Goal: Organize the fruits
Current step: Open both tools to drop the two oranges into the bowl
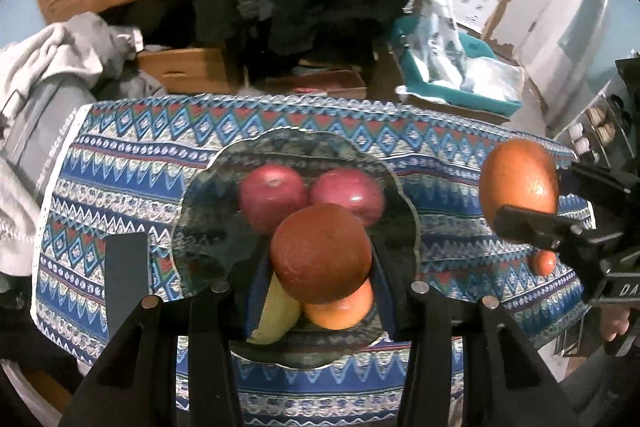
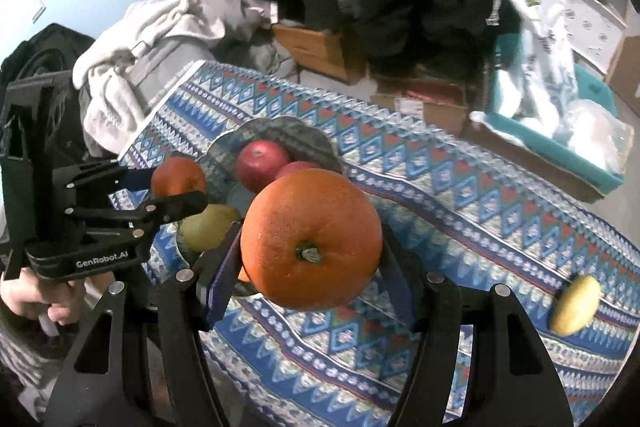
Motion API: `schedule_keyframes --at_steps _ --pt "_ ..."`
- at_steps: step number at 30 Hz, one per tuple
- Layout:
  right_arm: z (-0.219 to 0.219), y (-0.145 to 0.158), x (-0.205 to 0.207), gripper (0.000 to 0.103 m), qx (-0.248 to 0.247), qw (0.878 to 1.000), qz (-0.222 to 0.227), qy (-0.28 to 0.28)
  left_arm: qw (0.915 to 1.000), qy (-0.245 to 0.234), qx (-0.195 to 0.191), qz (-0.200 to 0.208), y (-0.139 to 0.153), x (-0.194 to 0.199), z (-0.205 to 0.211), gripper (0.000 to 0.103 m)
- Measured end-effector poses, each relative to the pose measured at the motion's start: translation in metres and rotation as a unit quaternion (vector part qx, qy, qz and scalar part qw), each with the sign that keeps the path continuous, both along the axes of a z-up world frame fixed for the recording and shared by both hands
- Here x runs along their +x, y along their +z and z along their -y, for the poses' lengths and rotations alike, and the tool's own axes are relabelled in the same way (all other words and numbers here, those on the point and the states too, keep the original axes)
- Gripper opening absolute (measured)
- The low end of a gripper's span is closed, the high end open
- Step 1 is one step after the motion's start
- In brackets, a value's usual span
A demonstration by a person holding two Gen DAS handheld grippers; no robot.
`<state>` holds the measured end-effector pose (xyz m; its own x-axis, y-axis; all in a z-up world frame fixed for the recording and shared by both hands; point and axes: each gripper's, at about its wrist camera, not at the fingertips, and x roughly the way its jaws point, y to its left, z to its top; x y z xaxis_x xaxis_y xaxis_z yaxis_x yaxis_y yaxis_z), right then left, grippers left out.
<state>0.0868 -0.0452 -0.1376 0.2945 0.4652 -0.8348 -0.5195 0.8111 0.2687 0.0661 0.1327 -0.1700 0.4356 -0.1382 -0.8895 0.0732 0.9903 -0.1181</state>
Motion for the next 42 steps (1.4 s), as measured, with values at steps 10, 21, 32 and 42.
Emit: schedule_keyframes --at_steps 10,21,32,42 --pt "-0.055 -0.029 0.011 0.065 -0.010 0.999 -0.022 0.034 0.9993 0.032 0.006 -0.019 -0.029 0.003 -0.044 0.047" --pt "-0.097 -0.051 0.021 0.065 -0.029 0.997 -0.035 0.055 0.9983 0.044 0.019 -0.032 -0.050 0.009 -0.067 0.047" --pt "-0.118 -0.066 0.022 0.065 -0.042 0.996 -0.043 0.067 0.9975 0.040 0.036 -0.045 -0.066 0.015 -0.072 0.047" --pt "-0.127 -0.078 0.021 0.066 -0.050 0.995 -0.054 0.073 0.9960 0.035 0.043 -0.070 -0.082 0.017 -0.072 0.047"
